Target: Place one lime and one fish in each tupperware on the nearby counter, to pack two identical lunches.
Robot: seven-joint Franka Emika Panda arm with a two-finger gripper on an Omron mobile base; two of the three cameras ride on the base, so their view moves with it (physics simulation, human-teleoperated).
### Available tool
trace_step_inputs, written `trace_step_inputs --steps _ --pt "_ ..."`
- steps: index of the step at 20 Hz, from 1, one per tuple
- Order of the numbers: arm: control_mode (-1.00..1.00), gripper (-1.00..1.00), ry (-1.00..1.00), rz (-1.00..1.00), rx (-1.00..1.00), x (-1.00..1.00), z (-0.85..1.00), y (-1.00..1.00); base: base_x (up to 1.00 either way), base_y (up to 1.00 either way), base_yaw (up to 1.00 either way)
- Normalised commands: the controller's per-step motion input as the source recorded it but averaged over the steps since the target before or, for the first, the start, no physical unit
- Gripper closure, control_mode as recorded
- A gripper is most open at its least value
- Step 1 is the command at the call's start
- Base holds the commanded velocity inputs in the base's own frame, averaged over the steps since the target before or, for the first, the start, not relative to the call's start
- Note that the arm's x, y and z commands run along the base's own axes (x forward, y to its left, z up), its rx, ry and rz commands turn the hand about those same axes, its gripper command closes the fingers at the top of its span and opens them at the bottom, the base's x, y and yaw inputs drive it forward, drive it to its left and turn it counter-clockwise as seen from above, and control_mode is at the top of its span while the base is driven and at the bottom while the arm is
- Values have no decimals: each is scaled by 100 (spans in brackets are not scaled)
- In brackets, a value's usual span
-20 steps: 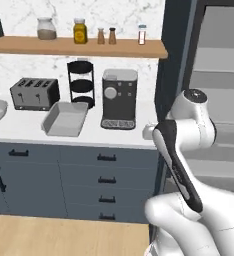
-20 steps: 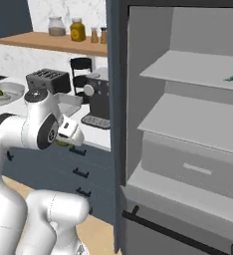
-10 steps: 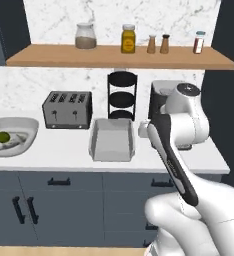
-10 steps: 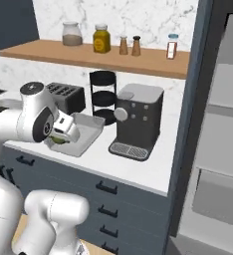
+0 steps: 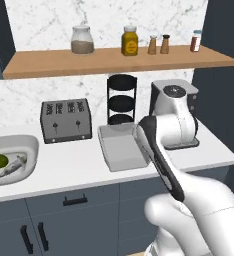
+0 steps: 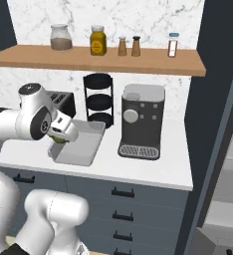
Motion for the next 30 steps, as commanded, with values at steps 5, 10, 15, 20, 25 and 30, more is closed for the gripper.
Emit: trace_step_inputs --steps 5,10,15,20,25,30 --pt "-100 100 1 -9 -6 99 -87 6 0 0 0" --pt "-100 100 13 -5 7 100 -35 2 0 0 0" --pt "-100 100 31 1 18 83 -4 13 0 0 0" --pt "-100 100 2 3 -9 47 -67 21 0 0 0" --pt "-100 100 6 0 -1 78 -65 15 0 0 0" --pt "-100 -100 3 0 -1 88 -86 0 0 0 0"
